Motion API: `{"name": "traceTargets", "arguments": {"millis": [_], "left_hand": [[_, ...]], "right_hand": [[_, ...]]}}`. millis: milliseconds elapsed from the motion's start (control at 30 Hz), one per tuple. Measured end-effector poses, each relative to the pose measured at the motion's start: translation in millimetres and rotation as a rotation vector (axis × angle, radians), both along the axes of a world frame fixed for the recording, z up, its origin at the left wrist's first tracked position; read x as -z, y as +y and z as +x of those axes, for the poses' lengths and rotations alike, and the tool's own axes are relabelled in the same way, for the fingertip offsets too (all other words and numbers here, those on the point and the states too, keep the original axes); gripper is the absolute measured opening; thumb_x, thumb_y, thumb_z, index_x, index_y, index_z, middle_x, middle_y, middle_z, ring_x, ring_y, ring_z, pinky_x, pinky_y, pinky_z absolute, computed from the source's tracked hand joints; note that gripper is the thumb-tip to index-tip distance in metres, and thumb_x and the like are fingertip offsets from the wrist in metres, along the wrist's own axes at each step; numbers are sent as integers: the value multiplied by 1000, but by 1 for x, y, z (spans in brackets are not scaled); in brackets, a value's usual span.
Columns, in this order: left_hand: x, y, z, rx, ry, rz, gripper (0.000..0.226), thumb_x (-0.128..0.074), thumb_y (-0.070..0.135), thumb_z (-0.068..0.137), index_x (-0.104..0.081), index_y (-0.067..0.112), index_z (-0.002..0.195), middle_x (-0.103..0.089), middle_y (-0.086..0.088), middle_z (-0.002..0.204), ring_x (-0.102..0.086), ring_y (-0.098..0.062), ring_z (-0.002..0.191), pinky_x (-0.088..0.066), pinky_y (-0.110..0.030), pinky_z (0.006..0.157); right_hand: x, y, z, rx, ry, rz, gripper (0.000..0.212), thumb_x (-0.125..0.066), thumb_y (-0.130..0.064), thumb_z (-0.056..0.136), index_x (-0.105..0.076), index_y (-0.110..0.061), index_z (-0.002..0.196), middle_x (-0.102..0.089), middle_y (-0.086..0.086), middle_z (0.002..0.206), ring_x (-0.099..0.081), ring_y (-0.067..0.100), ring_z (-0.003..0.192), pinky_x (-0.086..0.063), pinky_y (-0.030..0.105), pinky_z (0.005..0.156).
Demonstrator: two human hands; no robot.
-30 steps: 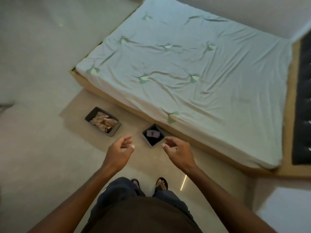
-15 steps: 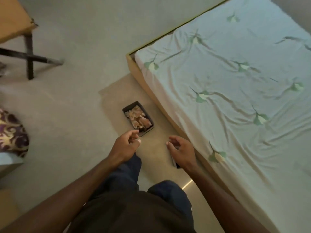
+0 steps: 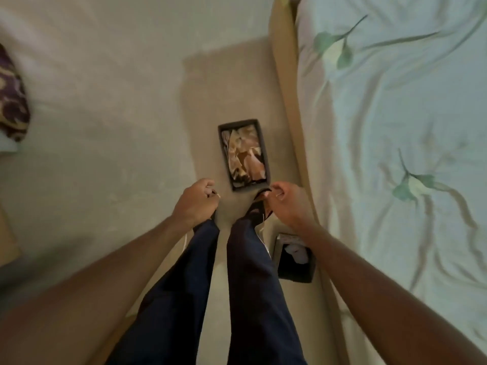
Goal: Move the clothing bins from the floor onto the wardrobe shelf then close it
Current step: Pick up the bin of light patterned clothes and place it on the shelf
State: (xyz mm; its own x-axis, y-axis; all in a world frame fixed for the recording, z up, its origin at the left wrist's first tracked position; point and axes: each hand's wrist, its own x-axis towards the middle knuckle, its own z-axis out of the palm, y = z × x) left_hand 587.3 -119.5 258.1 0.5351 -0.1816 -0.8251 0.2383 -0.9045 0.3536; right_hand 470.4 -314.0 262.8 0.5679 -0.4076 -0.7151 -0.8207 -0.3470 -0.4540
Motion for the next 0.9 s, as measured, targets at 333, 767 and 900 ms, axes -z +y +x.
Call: {"name": "traceTargets", "arguments": {"millis": [333,767,900], "left_hand": [[288,-25,-5,158,88,40,50,-56,26,87,-49,26,137,-52,-4,139,-55,-23,118,-43,-28,88],[338,14,1,211,-116,210,70,-52,40,89,-19,22,148,-18,-15,155,-33,-40,135,-38,-50,106],[345,45,22,53,-7,280,76,-52,42,91,-8,30,152,-11,-20,157,-37,-44,131,-44,-50,101]], "right_hand": [[298,-42,63,-313,74,-86,39,-59,-31,87,-60,-20,125,-61,11,121,-59,29,108,-51,37,89],[347,-12,64,-78,277,90,23,-65,-31,83,-74,-19,101,-73,7,105,-68,27,97,-54,37,88],[350,5,70,20,255,76,46,-64,-37,85,-60,-24,128,-63,4,128,-60,26,115,-48,33,97]]}}
